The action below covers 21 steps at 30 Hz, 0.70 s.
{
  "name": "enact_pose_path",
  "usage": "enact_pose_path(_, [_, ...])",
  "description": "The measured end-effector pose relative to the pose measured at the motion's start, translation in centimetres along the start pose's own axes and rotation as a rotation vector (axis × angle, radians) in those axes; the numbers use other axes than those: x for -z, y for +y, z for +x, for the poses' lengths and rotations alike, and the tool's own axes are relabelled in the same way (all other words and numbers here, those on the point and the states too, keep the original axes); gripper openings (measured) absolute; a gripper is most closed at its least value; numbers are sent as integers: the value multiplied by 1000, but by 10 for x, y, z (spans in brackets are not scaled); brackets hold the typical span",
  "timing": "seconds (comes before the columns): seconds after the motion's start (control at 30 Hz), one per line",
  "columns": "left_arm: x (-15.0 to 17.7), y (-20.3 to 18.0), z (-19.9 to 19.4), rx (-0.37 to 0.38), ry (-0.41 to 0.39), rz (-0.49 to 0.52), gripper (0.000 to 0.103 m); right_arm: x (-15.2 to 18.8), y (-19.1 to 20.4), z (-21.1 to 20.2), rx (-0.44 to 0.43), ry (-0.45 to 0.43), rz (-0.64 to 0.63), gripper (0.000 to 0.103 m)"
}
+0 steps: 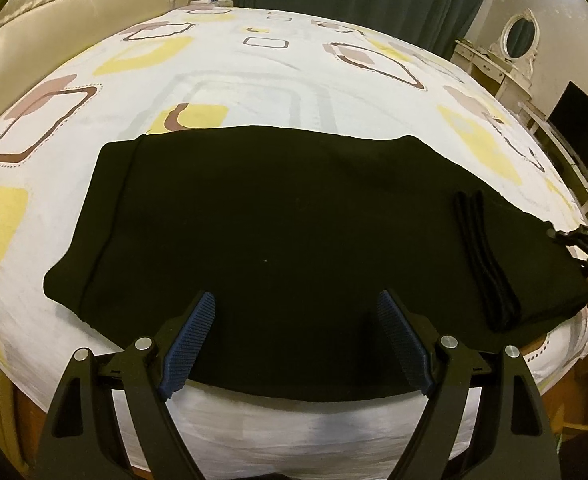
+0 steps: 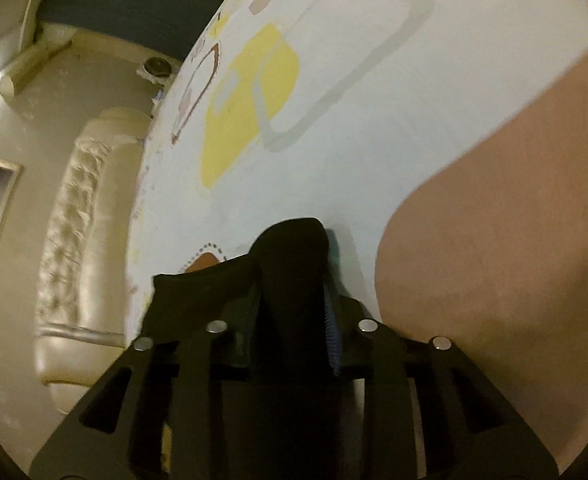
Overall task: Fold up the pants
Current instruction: 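Grasp the end of the folded black pants with the right gripper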
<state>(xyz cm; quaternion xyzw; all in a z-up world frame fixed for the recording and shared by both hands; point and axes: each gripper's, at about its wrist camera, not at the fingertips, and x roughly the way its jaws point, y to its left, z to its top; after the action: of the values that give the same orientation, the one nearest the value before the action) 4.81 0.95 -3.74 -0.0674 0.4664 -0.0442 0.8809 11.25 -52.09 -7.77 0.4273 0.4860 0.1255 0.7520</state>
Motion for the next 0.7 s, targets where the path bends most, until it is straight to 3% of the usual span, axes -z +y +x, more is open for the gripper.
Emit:
enact_pose_path(0.17, [0,3,-1,-4,-7,-5,82,31,-10,-19,-62,23,7,36])
enact_pose_path(0.33, [0,4,-2,4,-1,-24,82,68,-20,-38,-98,27,4,36])
enact_pose_path(0.5, [1,0,-4,3,-5,-9,82,84,-20,-46,-22,-15,-46,24])
enact_pose_path(0.7, [0,-1,-5,5,-9,1,82,87,-15,-49,-16,-48,-20,29])
